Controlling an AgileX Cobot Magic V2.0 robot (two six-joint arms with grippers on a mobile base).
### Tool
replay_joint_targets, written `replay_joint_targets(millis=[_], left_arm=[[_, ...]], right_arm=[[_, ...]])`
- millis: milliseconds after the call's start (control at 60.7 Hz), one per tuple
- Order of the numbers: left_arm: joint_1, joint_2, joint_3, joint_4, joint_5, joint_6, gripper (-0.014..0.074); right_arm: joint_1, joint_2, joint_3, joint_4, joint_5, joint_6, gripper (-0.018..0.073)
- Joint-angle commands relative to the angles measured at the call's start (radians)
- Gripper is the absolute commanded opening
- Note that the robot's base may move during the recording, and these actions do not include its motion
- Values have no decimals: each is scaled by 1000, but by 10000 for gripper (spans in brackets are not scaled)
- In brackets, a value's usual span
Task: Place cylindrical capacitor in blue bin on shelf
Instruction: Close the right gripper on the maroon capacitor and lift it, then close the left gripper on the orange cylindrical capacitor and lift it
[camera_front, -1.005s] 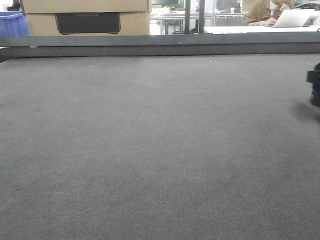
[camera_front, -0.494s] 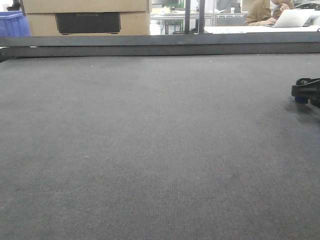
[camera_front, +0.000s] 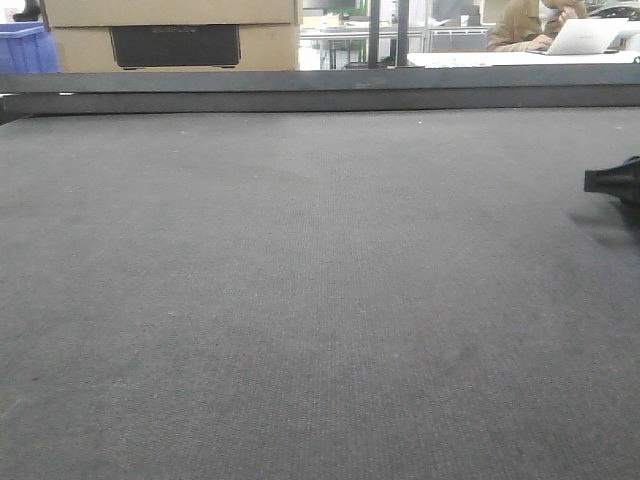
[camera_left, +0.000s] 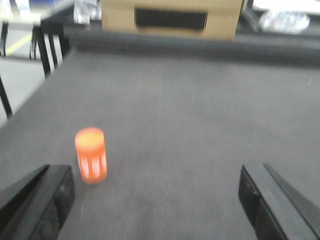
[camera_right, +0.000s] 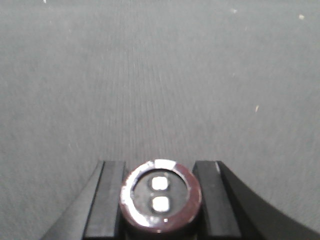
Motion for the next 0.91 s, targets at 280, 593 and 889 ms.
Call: replay_joint_targets(millis=[280,593,889], left_arm=[[107,216,258,-54,-497,-1,594],[147,728,181,-115,-873,-6,591],[147,1068,-35,-121,-928,-8,591]], right_arm=[[-8,-235,-5,-2,39,-7,-138],[-8,-290,-5,-4,83,-7,-138],[-8,-290,-5,-6,101,-7,-138]])
